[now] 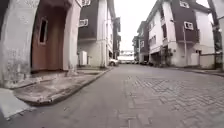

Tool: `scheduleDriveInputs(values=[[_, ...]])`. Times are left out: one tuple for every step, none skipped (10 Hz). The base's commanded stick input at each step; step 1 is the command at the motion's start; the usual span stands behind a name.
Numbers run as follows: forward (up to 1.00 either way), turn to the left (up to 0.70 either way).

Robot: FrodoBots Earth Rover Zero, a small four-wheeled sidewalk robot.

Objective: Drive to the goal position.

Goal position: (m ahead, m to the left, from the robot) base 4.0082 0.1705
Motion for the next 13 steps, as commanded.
scheduleDriveInputs(values=[[0.7,0.0],[0.7,0.0],[0.7,0.0],[0.7,0.0],[0.7,0.0],[0.7,0.0],[0.7,0.0],[0.7,0.0],[0.7,0.0],[0.7,0.0],[0.7,0.0],[0.7,0.0],[0.7,0.0]])
